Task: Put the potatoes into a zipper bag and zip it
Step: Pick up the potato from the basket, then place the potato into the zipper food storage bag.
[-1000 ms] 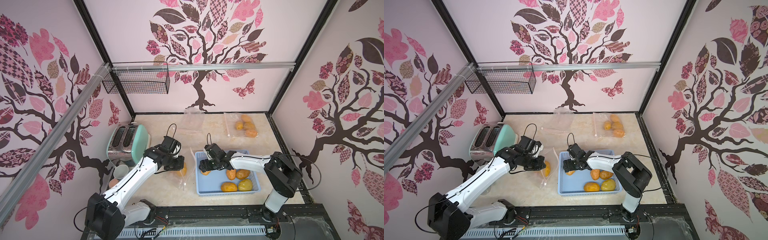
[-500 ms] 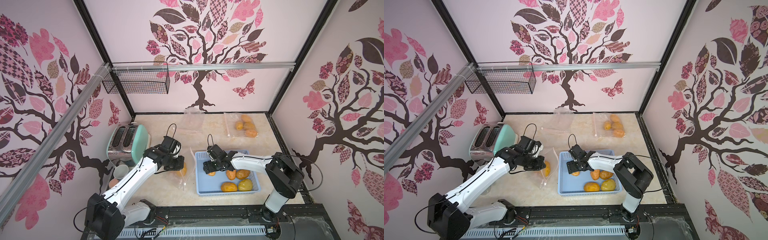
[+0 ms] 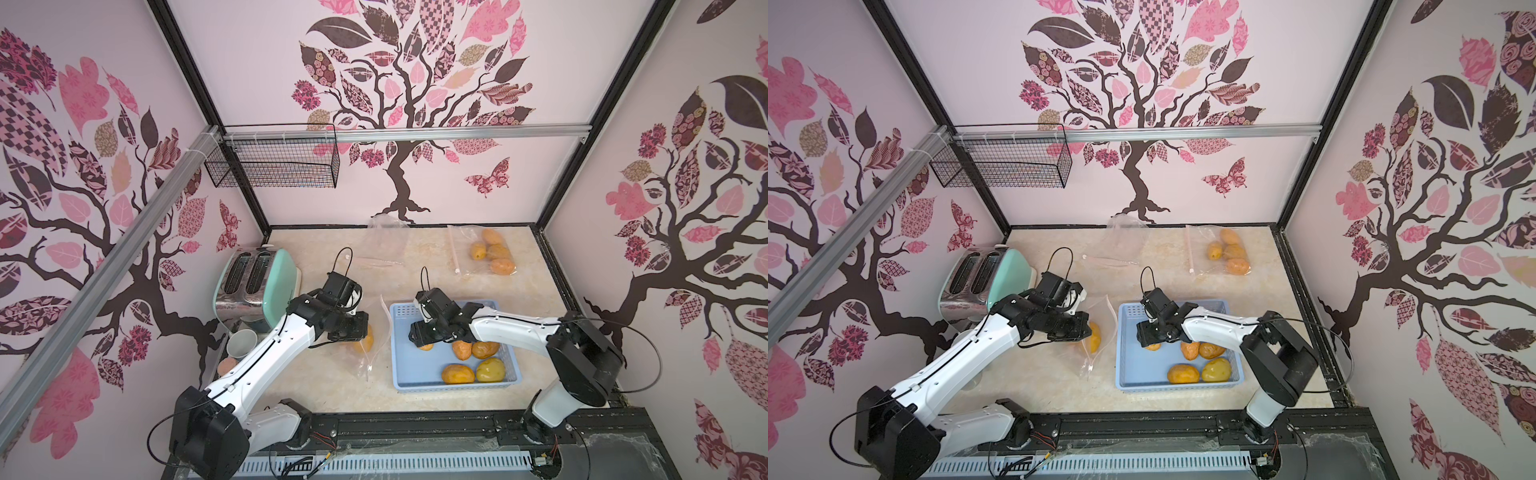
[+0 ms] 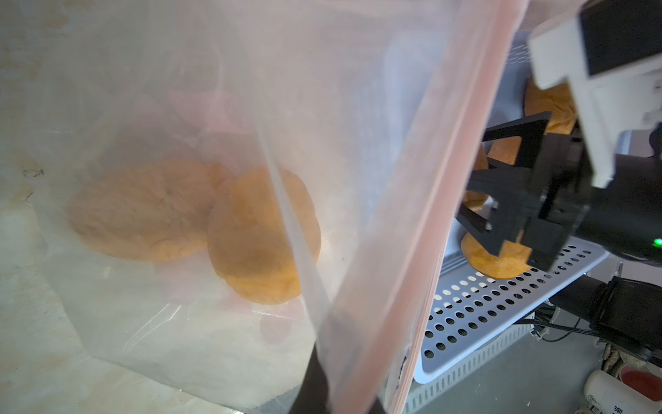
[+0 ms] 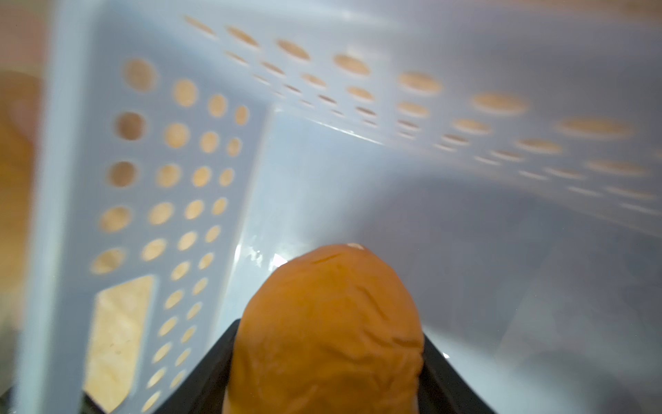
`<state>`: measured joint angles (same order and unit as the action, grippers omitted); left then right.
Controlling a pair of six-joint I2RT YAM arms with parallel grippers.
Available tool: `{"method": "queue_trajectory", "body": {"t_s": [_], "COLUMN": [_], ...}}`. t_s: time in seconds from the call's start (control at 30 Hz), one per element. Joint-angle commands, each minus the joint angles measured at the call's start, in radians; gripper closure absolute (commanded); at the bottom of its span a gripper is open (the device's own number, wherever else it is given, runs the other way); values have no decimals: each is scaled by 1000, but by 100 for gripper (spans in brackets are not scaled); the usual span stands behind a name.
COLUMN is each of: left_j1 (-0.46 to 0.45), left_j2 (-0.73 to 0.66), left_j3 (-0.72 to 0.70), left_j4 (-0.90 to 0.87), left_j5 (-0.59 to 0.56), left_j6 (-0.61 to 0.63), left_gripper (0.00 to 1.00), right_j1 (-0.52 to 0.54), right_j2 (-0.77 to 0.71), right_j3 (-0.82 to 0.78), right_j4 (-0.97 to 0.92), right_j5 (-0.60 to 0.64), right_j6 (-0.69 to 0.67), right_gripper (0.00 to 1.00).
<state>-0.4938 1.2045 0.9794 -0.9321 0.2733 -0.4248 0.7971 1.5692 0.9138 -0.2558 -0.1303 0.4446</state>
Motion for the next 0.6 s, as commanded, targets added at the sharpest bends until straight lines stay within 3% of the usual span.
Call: {"method": "queue_trajectory", "body": {"t_s": [0.0, 0.2, 0.57], "left_j1": [-2, -3, -2], "left_j2": [-20, -36, -56], "left_j3": [-30, -35, -34], "left_j4": [3, 18, 26], "left_j5": [-2, 25, 33], "left_j6": [6, 9, 3], "left_gripper": [100, 100, 100], "right_j1": [3, 16, 65], "right_j2": [-143, -236, -258], "right_j3": [-14, -23, 15], "right_j4": [57, 198, 289], "right_j5": [-67, -227, -268], "right_j6": [28, 140, 270], "right_gripper": [45, 49, 49]}}
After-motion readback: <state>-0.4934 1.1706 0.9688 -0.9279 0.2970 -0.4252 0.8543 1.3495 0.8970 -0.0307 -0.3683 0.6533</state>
